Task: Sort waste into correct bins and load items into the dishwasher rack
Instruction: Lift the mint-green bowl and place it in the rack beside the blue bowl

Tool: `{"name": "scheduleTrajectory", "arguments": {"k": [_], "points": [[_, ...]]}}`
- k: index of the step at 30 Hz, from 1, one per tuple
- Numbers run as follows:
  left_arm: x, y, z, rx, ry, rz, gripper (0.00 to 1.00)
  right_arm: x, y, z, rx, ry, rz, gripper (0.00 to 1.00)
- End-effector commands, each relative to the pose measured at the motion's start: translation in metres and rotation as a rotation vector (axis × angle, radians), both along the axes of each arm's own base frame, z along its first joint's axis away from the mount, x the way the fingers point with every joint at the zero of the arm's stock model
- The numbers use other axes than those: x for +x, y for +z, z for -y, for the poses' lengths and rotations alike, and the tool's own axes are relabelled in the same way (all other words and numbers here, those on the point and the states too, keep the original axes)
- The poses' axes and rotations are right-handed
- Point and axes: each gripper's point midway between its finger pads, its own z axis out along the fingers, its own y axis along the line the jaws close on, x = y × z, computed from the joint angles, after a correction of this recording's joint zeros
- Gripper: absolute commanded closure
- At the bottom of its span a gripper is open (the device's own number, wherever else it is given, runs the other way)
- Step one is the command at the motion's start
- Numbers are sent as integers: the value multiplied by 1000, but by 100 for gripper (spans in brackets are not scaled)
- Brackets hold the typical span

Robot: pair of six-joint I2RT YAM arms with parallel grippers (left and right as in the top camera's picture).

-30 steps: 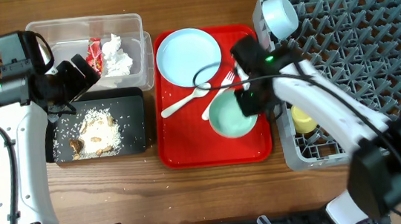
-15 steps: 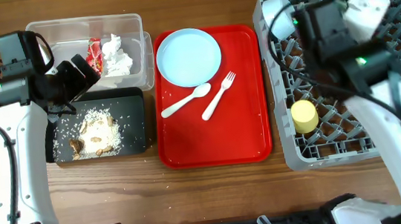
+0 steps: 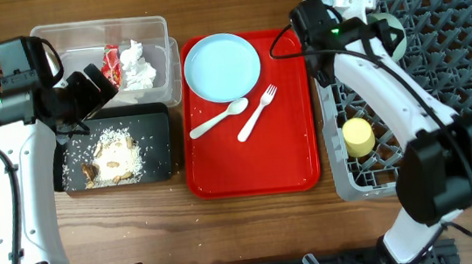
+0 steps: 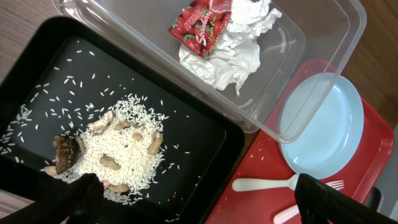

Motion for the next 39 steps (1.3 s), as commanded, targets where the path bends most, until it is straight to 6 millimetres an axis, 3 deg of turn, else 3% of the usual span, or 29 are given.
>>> {"name": "scheduleTrajectory", "arguments": {"k": [1, 7, 20, 22, 25, 32, 39], "points": [[3, 7, 0, -5, -5, 23, 0, 4, -6, 3, -93, -6, -50, 96], [3, 7, 0, -5, -5, 24, 0, 11, -41, -7, 60, 25, -78, 96], [3, 7, 0, -5, -5, 24, 0, 13, -40, -7, 50, 36, -98, 92], [3, 7, 0, -5, -5, 24, 0, 13, -47, -14, 67, 77, -172, 89], [3, 7, 0, -5, -5, 24, 0, 11, -50, -25, 66, 114, -215, 67], [3, 7, 0, -4, -4, 23, 0, 11, -47, -67, 72, 215, -210, 62], [3, 7, 0, -5, -5, 24, 0, 7, -59, -107, 307, 328, -224, 57]]}}
